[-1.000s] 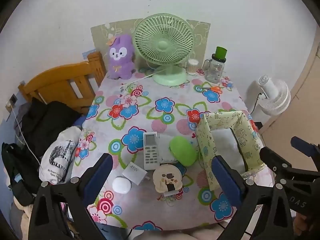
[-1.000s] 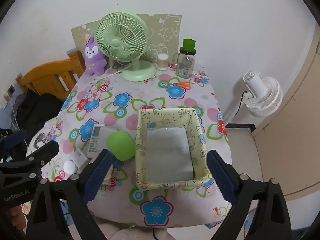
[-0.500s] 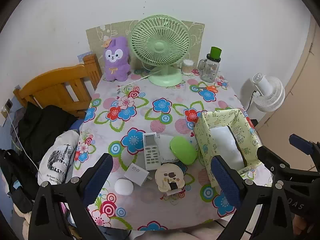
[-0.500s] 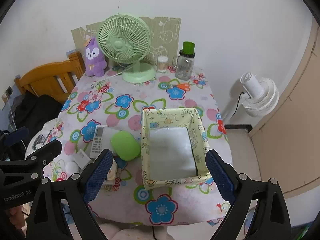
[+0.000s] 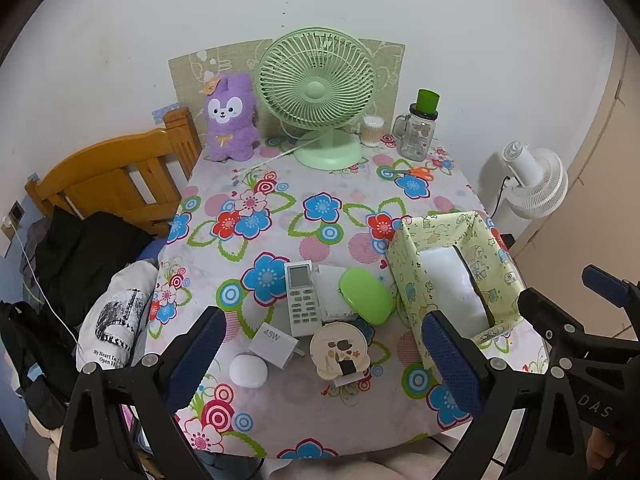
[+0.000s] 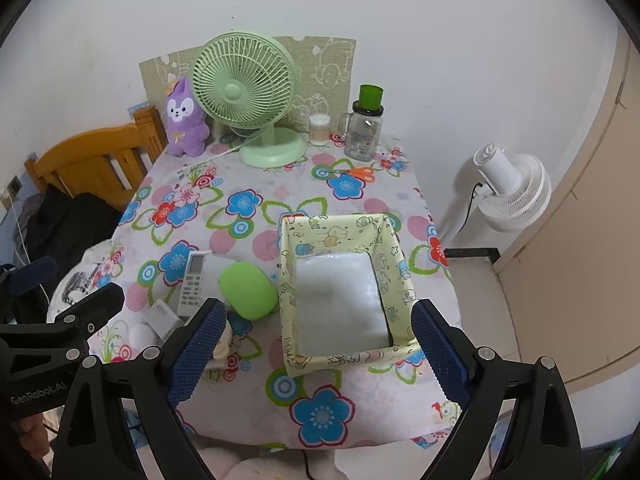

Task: Organize rigid objects

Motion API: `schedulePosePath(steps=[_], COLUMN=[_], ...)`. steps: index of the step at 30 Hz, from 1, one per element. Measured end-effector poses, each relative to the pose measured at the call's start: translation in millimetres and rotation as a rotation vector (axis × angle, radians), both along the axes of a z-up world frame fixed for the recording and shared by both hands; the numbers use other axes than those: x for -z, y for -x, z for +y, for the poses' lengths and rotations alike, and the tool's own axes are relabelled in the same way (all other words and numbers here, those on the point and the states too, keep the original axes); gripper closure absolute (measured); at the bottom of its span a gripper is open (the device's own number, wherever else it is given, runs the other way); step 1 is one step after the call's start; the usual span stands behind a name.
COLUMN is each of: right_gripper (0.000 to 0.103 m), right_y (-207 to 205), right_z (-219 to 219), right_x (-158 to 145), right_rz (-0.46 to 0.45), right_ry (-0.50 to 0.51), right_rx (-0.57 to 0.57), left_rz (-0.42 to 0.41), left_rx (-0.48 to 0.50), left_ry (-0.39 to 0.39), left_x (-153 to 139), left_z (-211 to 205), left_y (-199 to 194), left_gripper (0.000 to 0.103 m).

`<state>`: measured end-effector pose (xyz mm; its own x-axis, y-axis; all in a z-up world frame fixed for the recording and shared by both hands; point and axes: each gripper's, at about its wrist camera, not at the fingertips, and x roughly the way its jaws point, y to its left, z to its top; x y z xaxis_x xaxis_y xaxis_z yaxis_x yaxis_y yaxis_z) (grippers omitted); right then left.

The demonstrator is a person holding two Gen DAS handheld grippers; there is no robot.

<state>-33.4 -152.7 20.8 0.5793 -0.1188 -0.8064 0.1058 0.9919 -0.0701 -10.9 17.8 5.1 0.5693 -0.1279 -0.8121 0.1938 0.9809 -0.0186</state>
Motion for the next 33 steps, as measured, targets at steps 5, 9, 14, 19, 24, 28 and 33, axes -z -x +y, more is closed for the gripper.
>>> schedulePosePath(steps=[5,9,14,19,24,28,33], right_gripper=[0.008,0.008,0.008,0.008,0.008,0.008,0.008], right_y=[0,1,-1,-5,-6,-8,-8], right_z=[-1,-1,-4,-7,-8,-10,-10], right_x=[-2,-2,-3,-2,0,3,4], right_rz=[-0.009,-0.008,-0.013,-0.011,-0.006,0.000,0.000], right_ry=[0.004,-0.001,0.000,-0.007,-0.011,-0.015,-0.015], right_rx=[0.004,0.005,0.008,0.010,0.013,0.015,0.016], left_rz=[-0.006,-0.007,-0.009,-0.010,-0.006,-0.004,-0.003], left_rx=[0.003,0.006,0.007,0.008,0.009,0.010,0.008], left_ry=[0.005,0.005,0.002,-0.002,-0.005,-0.006,-0.008], left_x=[-1,-2,-3,-3,-3,-3,-2], left_z=[-1,-2,-4,-5,-6,-8,-9], left_y=[0,-1,-2,-3,-4,-5,-6], left_gripper=[0.004,0.004,0.004,0.004,0.004,0.004,0.004])
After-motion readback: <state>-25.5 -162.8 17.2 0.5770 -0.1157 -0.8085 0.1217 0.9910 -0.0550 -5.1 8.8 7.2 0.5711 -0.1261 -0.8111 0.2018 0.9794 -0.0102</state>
